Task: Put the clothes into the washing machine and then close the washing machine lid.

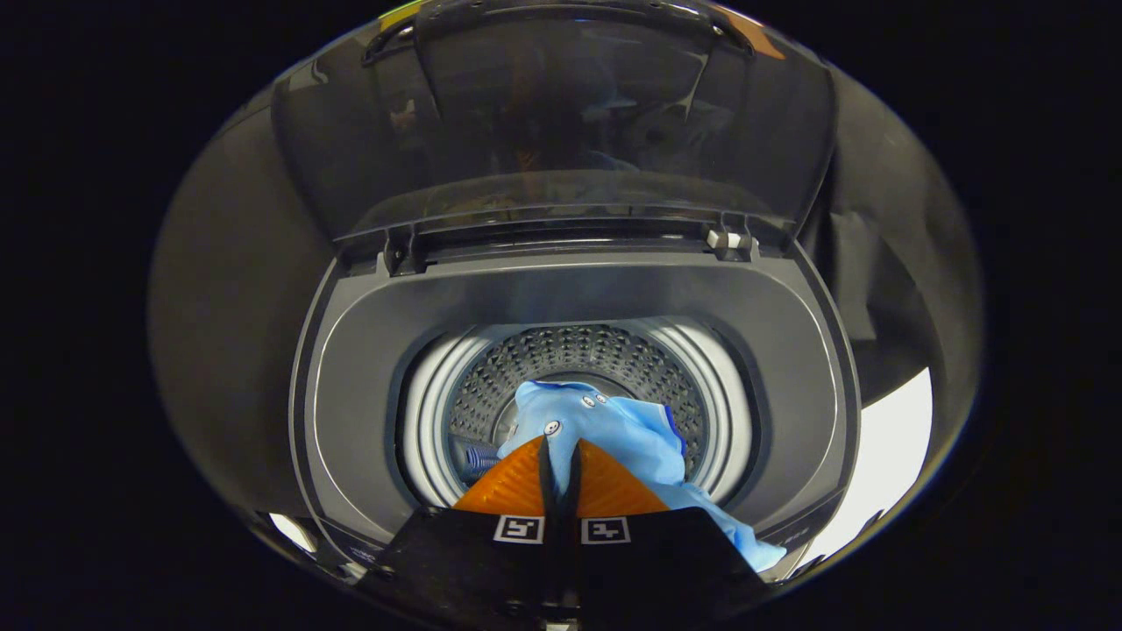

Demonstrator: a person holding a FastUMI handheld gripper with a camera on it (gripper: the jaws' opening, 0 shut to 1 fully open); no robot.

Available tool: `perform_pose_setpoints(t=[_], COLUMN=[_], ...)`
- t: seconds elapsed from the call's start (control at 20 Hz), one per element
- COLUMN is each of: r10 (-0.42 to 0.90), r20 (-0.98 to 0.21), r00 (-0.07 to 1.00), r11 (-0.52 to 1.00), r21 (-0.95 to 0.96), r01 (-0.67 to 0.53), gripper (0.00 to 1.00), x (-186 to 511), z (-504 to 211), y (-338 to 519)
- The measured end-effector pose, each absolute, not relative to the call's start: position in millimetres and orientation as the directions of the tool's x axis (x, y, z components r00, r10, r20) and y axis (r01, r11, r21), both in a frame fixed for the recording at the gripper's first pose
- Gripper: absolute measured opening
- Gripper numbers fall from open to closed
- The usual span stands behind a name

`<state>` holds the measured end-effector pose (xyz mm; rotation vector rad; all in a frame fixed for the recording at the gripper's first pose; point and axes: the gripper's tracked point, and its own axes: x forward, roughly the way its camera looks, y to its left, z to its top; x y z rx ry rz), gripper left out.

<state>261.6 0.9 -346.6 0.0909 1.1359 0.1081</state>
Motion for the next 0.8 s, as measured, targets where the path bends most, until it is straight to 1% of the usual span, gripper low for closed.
perform_pose_setpoints(t=[0.2, 0.3, 0.35, 0.4, 0.45, 0.8], r10=[0.140, 0.171, 0.161, 0.129, 0.111, 0.124], r20=[-0.897, -0.926, -0.931, -0.930, -0.928, -0.921], r00=[0.419, 0.337, 0.328, 0.344, 0.356, 0.369], r11=[0.990, 0.985, 0.987, 0.991, 0.993, 0.992], r21=[0.139, 0.163, 0.145, 0.108, 0.087, 0.103], r01=[-0.033, -0.051, -0.070, -0.079, -0.083, -0.078], gripper=[0.02, 0.39, 0.58, 0.77, 0.96, 0.96], x=[261.4, 242.0, 246.5, 249.5, 248.1, 247.8], z=[-341.1, -351.9, -352.8, -362.5, -356.1, -345.9], y=[1.5, 11.0, 9.2, 3.5, 1.5, 4.9])
